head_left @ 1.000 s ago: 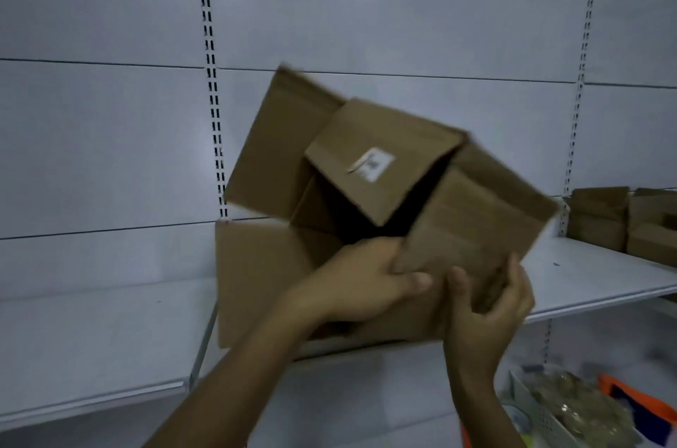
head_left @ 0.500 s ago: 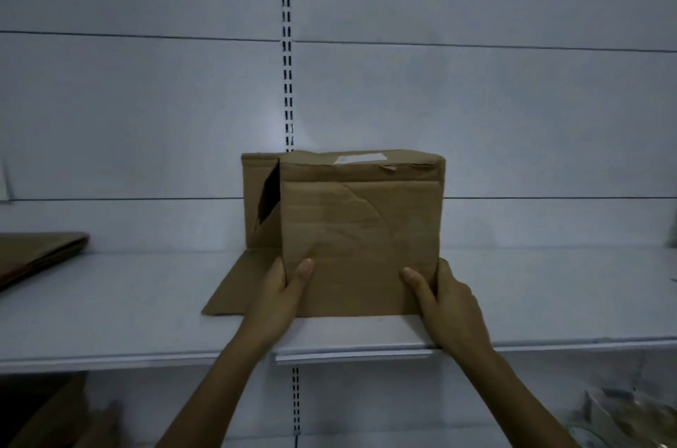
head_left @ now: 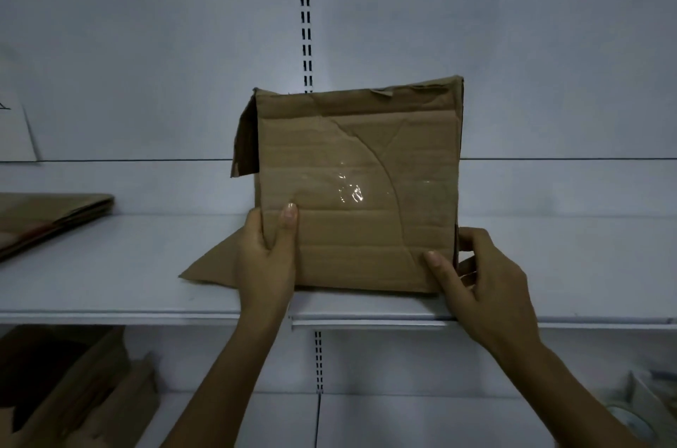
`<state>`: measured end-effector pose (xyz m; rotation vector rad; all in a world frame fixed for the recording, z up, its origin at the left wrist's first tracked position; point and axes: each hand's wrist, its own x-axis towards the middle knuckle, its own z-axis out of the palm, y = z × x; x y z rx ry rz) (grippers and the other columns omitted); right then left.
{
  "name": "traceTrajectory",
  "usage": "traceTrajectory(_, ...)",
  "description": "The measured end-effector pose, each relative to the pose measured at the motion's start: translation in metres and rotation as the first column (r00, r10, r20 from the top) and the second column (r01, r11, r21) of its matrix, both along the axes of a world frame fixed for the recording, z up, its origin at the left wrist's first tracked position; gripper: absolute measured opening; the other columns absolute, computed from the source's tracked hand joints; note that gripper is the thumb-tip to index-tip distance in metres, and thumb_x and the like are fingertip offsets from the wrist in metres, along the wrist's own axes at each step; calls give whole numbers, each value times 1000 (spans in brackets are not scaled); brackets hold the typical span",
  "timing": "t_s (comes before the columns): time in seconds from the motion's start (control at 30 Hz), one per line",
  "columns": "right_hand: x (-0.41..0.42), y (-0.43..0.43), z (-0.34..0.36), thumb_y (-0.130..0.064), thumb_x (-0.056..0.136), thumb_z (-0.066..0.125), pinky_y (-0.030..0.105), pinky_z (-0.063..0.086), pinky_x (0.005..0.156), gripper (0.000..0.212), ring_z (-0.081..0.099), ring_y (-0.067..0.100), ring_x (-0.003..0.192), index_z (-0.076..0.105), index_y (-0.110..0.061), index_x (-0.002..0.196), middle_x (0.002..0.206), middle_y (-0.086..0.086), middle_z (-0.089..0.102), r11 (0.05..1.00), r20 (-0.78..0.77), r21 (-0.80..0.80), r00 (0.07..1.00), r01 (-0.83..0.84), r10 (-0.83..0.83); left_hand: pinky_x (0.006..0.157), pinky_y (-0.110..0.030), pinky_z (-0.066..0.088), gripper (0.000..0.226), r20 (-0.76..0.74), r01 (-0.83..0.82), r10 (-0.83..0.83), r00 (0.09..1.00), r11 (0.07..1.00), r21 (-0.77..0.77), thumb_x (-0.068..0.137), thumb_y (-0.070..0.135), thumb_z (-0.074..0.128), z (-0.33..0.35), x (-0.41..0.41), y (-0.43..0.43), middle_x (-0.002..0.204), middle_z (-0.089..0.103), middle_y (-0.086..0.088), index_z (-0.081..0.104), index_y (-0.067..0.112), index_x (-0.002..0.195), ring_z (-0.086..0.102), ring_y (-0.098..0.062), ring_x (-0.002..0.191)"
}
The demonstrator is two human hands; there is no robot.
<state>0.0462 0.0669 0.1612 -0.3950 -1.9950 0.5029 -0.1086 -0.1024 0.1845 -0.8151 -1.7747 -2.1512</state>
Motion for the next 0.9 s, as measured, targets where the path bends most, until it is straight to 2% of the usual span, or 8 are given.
traceTrajectory(0.17,-2,4,-3,-74,78,40,14,44,56,58,59,2,61,55,-26,109,93,-12,62,1000,3,24,1000,-1,1,77,-19,50,21,-6,-25,25,1000,1000,17,86,49,48,0,1,0,99,63,17,55,35,100,61,7,89)
traceTrajectory(0.27,-2,5,-6,-77,78,37,12,43,56,54,60,-1,67,50,-33,108,93,-14,62,1000,1,21,1000,2,-2,77,-19,50,20,-15,-16,16,1000,1000,1,86,49,48,0,3,-1,99,64,16,54,36,100,62,5,89)
traceTrajectory(0.33,-2,7,-6,-73,79,45,14,46,65,56,60,1,78,49,-31,116,102,-15,59,1000,-42,10,999,24,-24,79,-23,51,21,-15,-1,1,1000,1000,-22,85,50,49,-2,2,0,99,65,15,55,36,99,63,3,89)
traceTrajectory(0.4,-3,7,-7,-57,79,65,26,50,81,68,56,11,101,43,-19,131,120,-7,53,997,-129,29,989,69,-65,80,-28,52,22,-8,7,-8,1000,998,-56,86,57,53,-5,2,1,95,67,15,55,37,97,64,2,88)
traceTrajectory(0.5,-4,6,-8,-35,76,71,40,37,105,76,38,27,131,34,-9,138,144,15,37,946,-204,254,967,203,-153,77,-29,53,31,-12,26,-27,1000,994,-109,80,62,55,-7,-1,1,90,69,19,59,35,95,65,0,85)
traceTrajectory(0.6,-14,-3,0,-22,78,69,47,31,107,69,35,34,134,36,-9,137,146,19,31,822,-207,507,962,259,-175,73,-26,54,31,-16,42,-44,999,992,-117,81,58,59,-8,-3,2,85,69,17,61,28,90,66,-2,80)
traceTrajectory(0.73,-44,-23,20,-20,86,62,51,32,109,58,36,31,137,38,-11,138,147,17,37,760,-194,615,974,212,-115,62,-11,49,26,-39,24,-28,999,994,-109,80,52,54,-9,-3,3,82,67,23,59,27,84,64,3,74)
traceTrajectory(0.9,-61,-30,23,-26,91,54,46,35,107,52,38,26,137,39,-13,138,144,14,45,722,-185,650,971,237,-153,56,-10,47,27,-69,18,-22,997,998,-54,80,52,51,-12,-7,3,79,67,14,56,26,85,64,1,71)
